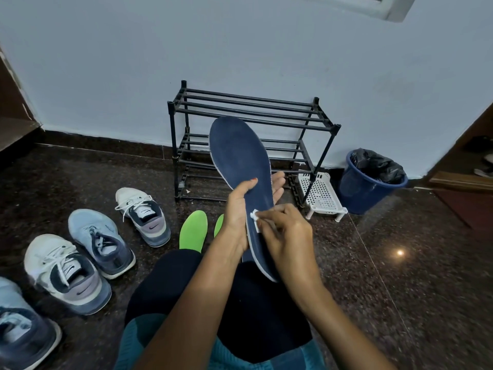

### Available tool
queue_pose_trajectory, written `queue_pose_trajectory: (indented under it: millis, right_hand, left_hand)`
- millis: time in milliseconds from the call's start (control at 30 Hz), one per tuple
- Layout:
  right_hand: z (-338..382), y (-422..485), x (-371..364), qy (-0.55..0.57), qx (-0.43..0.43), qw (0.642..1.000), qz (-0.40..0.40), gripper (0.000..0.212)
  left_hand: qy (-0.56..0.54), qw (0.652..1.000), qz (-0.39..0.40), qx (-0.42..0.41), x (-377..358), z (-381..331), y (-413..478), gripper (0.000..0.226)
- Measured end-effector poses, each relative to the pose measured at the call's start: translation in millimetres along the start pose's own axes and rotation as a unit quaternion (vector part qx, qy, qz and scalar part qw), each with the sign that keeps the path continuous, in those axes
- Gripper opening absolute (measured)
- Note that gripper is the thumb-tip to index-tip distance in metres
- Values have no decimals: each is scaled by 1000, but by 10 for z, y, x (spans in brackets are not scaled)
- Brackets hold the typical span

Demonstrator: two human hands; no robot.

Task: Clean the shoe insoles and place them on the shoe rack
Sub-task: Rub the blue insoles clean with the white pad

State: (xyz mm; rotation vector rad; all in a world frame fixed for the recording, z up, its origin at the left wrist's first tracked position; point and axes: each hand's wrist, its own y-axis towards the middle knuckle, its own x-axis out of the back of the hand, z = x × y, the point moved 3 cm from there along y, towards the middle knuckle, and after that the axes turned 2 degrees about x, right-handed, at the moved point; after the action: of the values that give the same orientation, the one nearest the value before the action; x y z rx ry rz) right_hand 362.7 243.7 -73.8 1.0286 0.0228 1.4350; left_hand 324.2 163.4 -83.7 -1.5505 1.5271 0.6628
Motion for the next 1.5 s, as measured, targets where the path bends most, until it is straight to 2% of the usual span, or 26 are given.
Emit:
queue_pose_trajectory:
  millis: [200, 367, 533, 733, 967, 1167, 1500]
  right_hand:
    - [-40, 179, 3, -57, -5, 998, -35, 15]
    - [-47, 225, -26, -56, -3, 998, -34, 13]
    - [0, 57, -74, -37, 7, 999, -18, 17]
    - [-81, 267, -2, -36, -29, 998, -35, 15]
    - [-14, 77, -82, -29, -2, 999, -14, 19]
    - [-84, 283, 16, -30, -46, 998, -14, 15]
    - [-71, 182, -34, -48, -35, 998, 9, 15]
  left_hand:
    - [27, 998, -11, 62, 29, 24, -18, 40]
    - [1, 999, -28, 34, 50, 24, -1, 36]
    - [19, 999, -50, -5, 89, -1, 26, 34]
    - [7, 999, -41, -21, 48, 9, 0, 37]
    - [-1, 997, -61, -44, 18, 0, -31, 34]
    - [4, 997, -56, -55, -17, 26, -51, 35]
    - [22, 995, -64, -76, -11, 8, -40, 34]
